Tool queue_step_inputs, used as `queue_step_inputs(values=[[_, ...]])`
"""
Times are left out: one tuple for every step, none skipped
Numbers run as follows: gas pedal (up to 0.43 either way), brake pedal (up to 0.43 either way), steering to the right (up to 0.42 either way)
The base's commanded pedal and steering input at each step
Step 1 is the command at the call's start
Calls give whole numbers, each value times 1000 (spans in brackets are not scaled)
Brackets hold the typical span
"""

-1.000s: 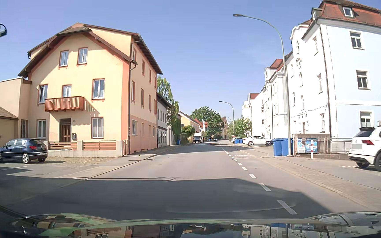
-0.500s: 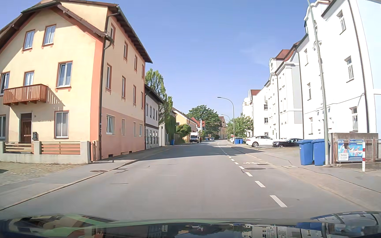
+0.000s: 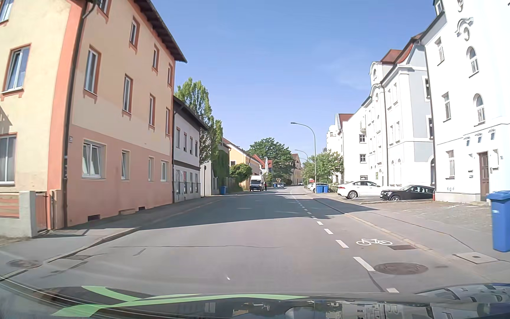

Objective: Follow the waypoints while adhering to traffic rules and regulations

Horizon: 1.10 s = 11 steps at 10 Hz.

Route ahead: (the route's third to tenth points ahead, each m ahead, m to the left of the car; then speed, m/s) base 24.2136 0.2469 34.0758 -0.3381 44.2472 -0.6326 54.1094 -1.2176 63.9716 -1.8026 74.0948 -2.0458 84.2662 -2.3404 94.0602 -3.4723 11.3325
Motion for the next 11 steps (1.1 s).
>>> queue_step_inputs(values=[[118, 0, 0], [118, 0, -1], [118, 0, -2], [118, 0, -2], [118, 0, -3], [118, 0, -3], [118, 0, -3], [118, 0, -2], [110, 0, -3], [110, 0, -2], [110, 0, -2]])
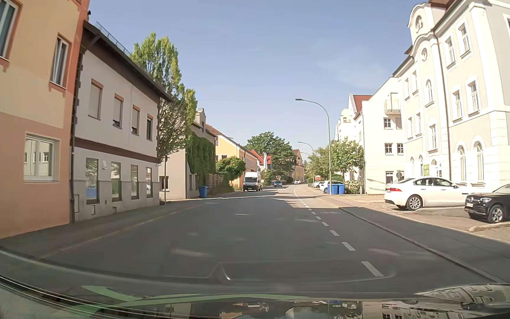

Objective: Follow the waypoints while adhering to traffic rules and regulations

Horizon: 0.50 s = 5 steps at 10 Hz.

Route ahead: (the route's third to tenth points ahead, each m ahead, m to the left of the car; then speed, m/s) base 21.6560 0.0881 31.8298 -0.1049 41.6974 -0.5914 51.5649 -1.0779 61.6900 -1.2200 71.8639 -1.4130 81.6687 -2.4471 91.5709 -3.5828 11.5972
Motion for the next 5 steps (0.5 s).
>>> queue_step_inputs(values=[[110, 0, -2], [110, 0, -2], [110, 0, -1], [110, 0, 0], [110, 0, 0]])
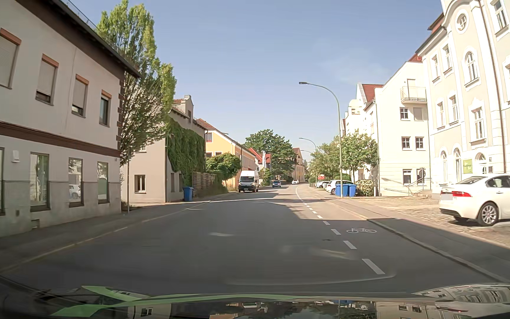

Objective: Follow the waypoints while adhering to traffic rules and regulations

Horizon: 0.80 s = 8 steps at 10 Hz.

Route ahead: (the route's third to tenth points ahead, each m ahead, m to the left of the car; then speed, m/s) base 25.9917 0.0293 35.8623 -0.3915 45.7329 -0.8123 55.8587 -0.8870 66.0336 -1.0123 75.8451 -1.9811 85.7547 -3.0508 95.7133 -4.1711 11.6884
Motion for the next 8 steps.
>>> queue_step_inputs(values=[[110, 0, 0], [110, 0, 0], [110, 0, 1], [110, 0, 1], [110, 0, 2], [110, 0, 3], [110, 0, 3], [110, 0, 3]])
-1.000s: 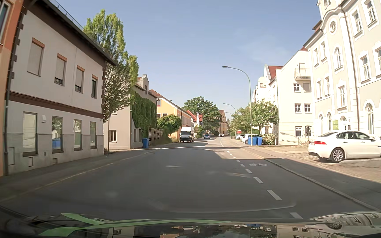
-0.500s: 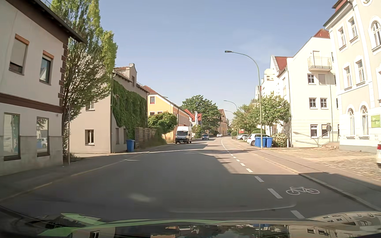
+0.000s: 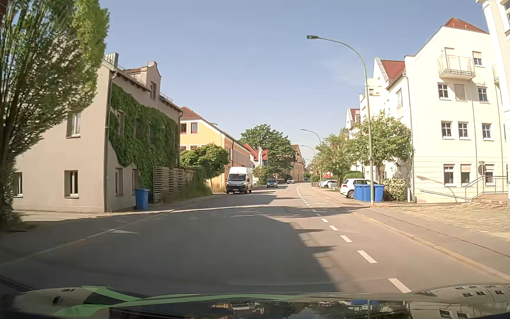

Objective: Follow the waypoints while adhering to traffic rules and regulations

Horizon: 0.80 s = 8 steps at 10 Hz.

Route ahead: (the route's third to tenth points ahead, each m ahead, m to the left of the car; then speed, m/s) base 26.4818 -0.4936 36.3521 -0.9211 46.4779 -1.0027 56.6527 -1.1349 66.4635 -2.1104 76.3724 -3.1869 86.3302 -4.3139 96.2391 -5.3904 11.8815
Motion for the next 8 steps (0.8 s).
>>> queue_step_inputs(values=[[110, 0, 3], [110, 0, 4], [79, 0, 4], [28, 0, 4], [8, 0, 4], [0, 0, 5], [0, 0, 6], [0, 0, 7]])
